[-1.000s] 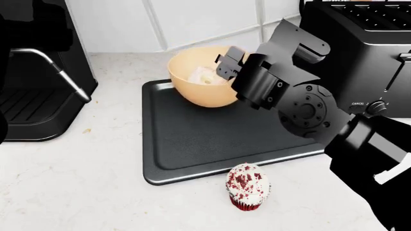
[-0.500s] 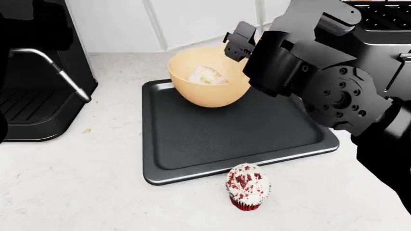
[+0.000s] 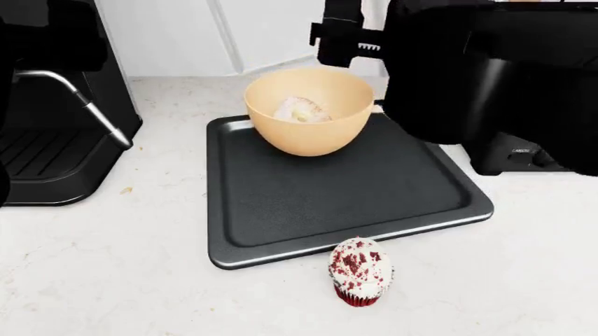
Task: Pick up the bowl with donut and place it on the tray. Pick up the cupcake and place it on the tray.
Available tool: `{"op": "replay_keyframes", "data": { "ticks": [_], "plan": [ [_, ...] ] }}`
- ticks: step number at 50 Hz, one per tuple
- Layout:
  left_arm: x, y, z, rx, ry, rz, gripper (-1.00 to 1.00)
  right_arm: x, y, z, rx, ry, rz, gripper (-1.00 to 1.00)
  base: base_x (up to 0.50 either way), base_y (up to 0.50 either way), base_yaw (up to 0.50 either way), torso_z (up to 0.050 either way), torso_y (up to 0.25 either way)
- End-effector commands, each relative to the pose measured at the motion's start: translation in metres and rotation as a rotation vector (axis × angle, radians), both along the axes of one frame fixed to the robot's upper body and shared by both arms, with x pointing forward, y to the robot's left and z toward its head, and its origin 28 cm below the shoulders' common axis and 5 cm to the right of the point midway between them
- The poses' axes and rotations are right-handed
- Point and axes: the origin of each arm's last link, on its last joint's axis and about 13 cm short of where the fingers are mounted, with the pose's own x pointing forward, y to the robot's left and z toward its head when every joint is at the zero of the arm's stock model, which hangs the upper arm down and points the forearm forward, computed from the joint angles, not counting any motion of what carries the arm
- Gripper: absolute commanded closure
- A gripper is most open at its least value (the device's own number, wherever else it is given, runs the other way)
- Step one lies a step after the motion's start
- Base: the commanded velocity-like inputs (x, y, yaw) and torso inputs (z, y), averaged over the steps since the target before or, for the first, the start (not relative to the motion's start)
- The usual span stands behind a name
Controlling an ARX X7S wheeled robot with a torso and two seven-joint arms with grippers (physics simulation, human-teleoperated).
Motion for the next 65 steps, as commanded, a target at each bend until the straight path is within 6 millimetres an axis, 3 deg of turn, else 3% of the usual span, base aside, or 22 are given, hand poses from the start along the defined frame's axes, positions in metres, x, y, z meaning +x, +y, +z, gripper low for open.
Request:
{"op": "replay_keyframes", "data": {
  "ticks": [1, 7, 10, 16, 35, 65],
  "plan": [
    [0.0, -0.001, 0.0, -0.005, 0.0, -0.002, -1.0, -0.037, -0.016, -0.006, -0.18, -0.024, 0.083, -1.0, 0.0, 0.0, 0.0, 0.0, 0.0],
    [0.0, -0.002, 0.001, -0.005, -0.003, -0.006, -1.0, -0.057, -0.029, -0.012, -0.169, -0.064, 0.116, -1.0, 0.0, 0.0, 0.0, 0.0, 0.0],
    [0.0, -0.001, -0.001, -0.011, -0.005, -0.005, -1.0, -0.094, -0.043, -0.014, -0.124, -0.154, 0.23, -1.0, 0.0, 0.0, 0.0, 0.0, 0.0],
    [0.0, -0.001, -0.001, -0.012, -0.005, -0.006, -1.0, -0.115, -0.053, -0.02, -0.111, -0.172, 0.285, -1.0, 0.0, 0.0, 0.0, 0.0, 0.0],
    [0.0, -0.002, 0.0, -0.012, -0.006, -0.016, -1.0, -0.129, -0.075, -0.053, -0.176, -0.132, 0.403, -1.0, 0.0, 0.0, 0.0, 0.0, 0.0],
    [0.0, -0.003, -0.001, -0.011, -0.003, -0.017, -1.0, -0.134, -0.083, -0.086, -0.066, -0.094, 0.539, -1.0, 0.0, 0.0, 0.0, 0.0, 0.0]
  ]
}}
